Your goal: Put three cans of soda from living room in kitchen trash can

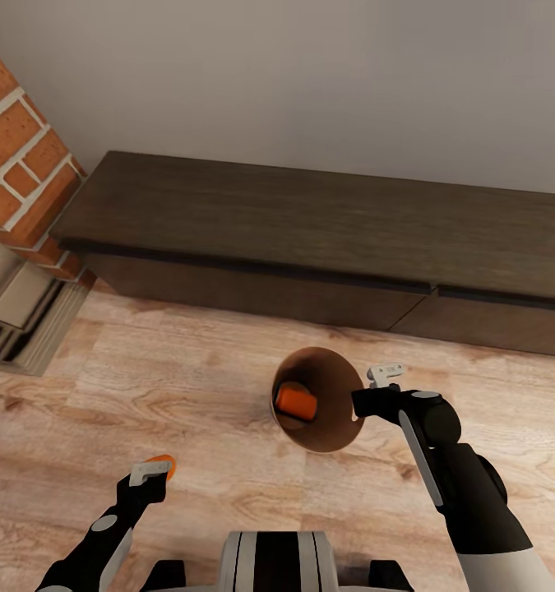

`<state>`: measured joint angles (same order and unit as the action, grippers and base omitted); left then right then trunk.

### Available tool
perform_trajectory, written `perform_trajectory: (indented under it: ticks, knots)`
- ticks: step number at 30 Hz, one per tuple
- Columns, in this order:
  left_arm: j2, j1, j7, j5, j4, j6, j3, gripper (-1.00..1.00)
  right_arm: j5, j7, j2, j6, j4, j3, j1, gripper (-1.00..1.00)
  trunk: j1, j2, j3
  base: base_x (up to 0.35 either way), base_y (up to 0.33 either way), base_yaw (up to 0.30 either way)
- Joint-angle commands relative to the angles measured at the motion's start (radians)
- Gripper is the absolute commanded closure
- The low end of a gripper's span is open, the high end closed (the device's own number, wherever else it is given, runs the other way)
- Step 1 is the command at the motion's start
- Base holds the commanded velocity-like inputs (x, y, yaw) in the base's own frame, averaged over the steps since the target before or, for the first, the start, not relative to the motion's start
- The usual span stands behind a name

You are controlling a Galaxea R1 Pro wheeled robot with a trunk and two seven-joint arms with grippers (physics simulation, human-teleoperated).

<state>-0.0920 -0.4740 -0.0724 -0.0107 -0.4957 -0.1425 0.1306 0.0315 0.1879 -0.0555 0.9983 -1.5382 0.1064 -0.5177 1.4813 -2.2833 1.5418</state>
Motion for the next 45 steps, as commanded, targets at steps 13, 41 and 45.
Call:
perform_trajectory:
  ticks: [13,41,45]
  knots:
    - [0.0,0.0,0.0,-0.002,0.0,0.0,0.0,1.0,-0.028,0.013,0.0,0.002,0.0,-0.001,0.0,1.0,-0.05,0.091,-0.041,0.0,0.0,0.0]
    - [0.0,0.0,-0.068,-0.001,-0.001,0.003,0.0,1.0,-0.027,0.013,0.002,0.001,0.002,-0.001,0.001,1.0,-0.157,0.287,-0.129,0.0,0.0,0.0]
    - [0.0,0.0,-0.089,-0.002,-0.001,0.003,0.001,1.0,-0.027,0.013,0.002,0.001,0.002,-0.001,0.001,1.0,-0.173,0.315,-0.141,0.0,0.0,0.0]
